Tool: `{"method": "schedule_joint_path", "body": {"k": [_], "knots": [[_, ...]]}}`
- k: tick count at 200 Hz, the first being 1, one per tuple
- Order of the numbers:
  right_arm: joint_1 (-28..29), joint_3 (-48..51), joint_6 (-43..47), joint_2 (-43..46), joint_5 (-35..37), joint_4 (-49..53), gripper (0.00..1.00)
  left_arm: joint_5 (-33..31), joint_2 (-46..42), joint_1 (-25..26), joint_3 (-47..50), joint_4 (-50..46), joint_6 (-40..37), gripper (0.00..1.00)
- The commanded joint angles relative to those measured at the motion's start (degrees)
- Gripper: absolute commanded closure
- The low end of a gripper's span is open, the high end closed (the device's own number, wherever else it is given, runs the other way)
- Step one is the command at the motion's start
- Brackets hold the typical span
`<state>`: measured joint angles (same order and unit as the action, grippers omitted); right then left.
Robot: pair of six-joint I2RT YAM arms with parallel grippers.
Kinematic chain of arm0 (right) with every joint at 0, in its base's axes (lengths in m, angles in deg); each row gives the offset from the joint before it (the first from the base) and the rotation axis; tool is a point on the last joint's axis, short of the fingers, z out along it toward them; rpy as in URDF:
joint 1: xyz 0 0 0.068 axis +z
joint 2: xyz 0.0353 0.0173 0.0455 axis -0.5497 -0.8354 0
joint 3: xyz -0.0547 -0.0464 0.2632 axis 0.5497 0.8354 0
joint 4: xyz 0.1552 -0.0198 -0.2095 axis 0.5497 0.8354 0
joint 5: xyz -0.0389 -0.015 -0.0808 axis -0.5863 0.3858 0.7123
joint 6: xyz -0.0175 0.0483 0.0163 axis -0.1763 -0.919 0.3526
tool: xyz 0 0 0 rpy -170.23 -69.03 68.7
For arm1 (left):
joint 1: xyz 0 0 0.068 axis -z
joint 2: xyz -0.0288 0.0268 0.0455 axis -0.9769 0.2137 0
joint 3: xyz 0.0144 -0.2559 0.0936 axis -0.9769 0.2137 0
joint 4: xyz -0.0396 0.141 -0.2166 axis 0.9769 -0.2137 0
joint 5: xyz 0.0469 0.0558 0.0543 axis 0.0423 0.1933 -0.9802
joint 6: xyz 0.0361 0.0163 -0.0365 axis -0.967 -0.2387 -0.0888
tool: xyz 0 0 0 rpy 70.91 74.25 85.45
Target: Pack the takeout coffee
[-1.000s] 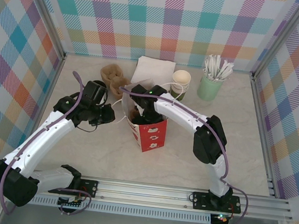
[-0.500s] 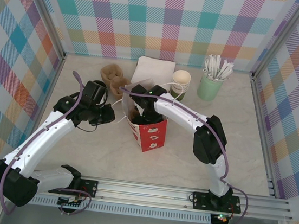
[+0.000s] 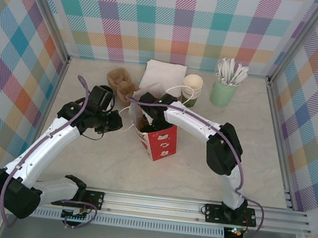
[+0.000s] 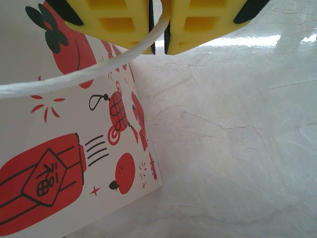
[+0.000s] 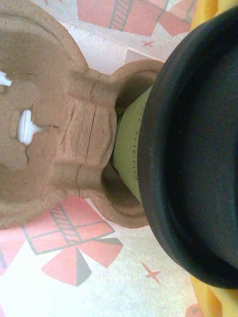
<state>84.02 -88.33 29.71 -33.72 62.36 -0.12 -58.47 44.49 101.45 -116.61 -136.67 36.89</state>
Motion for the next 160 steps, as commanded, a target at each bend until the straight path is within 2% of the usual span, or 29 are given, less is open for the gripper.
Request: {"method": "schedule_joint_path", "body": {"k": [1,160], "knots": [[-0.2,3.3,1.9,-1.8,4.2,-1.3,0.17,-0.7,0.2,-0.7,-1.3,-0.8,0.3,0.84],[-0.2,5.0,2.4,-1.8,3.2,-2.2,0.16,-0.5,0.0,-0.7,-0.9,-0.7,0.6,0.84]]}}
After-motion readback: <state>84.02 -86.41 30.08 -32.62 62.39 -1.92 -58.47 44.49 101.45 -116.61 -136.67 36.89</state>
